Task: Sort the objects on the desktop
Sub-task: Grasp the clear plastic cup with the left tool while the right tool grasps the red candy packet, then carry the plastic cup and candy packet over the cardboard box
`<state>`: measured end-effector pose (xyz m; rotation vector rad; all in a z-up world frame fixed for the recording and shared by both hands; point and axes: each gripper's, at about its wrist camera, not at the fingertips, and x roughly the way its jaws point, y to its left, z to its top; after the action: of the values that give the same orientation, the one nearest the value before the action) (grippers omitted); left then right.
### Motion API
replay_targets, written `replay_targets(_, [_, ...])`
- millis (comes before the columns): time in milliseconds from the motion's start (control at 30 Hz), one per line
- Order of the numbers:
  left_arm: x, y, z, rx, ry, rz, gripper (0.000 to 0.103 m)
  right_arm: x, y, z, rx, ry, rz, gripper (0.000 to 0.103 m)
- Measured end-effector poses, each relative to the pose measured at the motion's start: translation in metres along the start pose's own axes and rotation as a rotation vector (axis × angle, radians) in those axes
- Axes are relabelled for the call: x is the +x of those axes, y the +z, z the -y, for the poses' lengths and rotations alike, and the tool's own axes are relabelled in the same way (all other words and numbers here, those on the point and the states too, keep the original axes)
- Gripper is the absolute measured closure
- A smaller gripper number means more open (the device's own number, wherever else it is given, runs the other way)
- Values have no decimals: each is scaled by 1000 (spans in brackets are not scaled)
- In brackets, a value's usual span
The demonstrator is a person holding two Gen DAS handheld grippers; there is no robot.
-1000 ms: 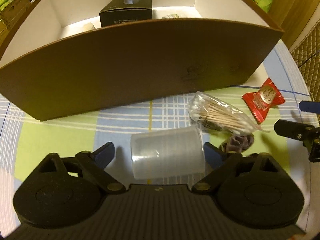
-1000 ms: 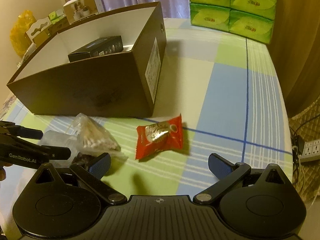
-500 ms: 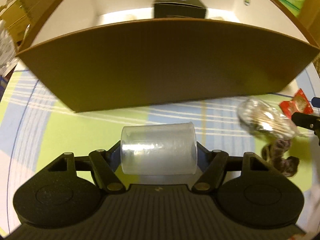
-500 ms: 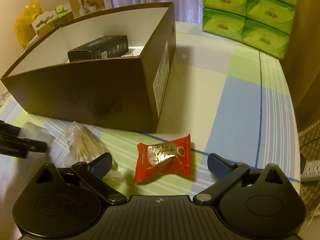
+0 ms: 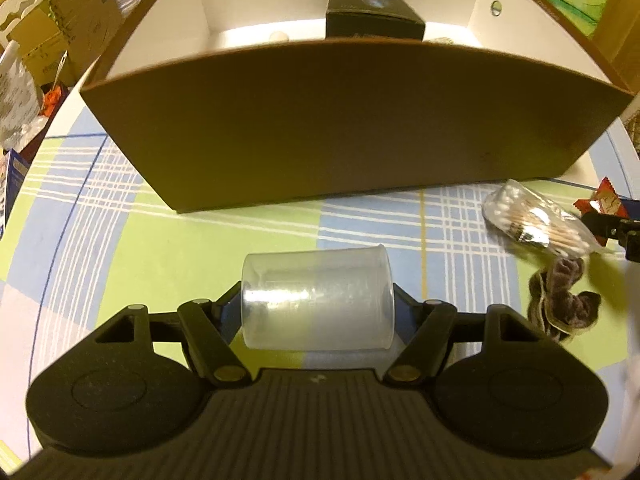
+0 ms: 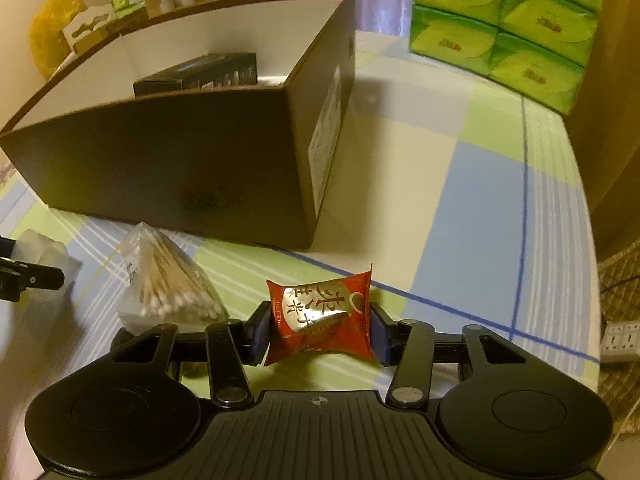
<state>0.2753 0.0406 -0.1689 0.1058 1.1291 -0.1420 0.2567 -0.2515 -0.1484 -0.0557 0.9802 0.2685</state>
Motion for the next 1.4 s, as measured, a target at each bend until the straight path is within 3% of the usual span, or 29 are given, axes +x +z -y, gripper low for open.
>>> replay_targets(400, [-62,7,1,30,-30,102,34,-56,16,-16,-13,57,57,57])
replay_targets(767, [-110,42,-10,82,-45,232,34,-80,69,-50,-84,168,148,57])
replay_targets(1033, [-97,90,-23,103,-43,271,34,-60,114,-60,-82,172,169,57])
replay_targets(1400, [-48,167,-41,96,-35,255,34,-7,172,-61,-38,89,154,57])
